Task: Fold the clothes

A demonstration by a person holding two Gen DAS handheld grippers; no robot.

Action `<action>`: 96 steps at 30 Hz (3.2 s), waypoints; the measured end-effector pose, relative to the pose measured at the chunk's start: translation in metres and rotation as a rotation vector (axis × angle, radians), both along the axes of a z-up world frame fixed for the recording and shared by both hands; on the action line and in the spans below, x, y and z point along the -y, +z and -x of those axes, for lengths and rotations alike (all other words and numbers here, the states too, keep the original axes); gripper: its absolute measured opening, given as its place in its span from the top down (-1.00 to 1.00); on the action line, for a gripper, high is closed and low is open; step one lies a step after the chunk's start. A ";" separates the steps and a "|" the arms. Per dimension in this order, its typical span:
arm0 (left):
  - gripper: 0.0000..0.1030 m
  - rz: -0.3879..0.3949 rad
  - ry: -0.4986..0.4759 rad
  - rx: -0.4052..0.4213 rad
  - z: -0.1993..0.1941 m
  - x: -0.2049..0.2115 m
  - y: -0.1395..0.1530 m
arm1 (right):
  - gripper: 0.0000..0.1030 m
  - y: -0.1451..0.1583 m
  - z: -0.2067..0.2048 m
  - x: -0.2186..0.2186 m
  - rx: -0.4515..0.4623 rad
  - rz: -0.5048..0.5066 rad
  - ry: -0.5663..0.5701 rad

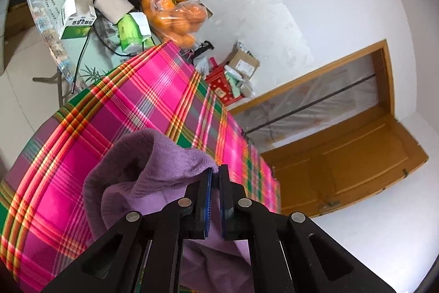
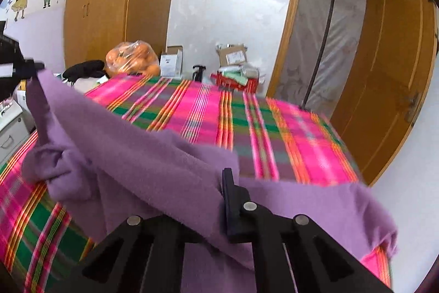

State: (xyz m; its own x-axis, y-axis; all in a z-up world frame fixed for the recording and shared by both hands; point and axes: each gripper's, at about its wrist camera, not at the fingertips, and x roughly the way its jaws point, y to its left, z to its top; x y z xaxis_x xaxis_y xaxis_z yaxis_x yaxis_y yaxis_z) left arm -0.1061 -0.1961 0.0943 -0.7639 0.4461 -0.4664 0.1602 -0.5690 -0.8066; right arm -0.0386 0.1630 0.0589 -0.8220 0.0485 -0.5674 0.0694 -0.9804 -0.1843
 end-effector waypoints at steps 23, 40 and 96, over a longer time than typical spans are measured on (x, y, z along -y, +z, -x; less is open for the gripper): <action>0.94 0.081 -0.021 0.089 0.055 -0.013 -0.025 | 0.86 0.018 0.139 -0.023 0.228 0.101 0.055; 0.93 0.107 -0.056 0.147 0.047 -0.008 -0.042 | 0.84 -0.018 0.216 -0.018 0.313 0.041 -0.090; 0.01 0.361 -0.351 0.243 -0.046 -0.038 -0.077 | -0.09 -0.073 -0.001 0.110 0.311 0.043 0.446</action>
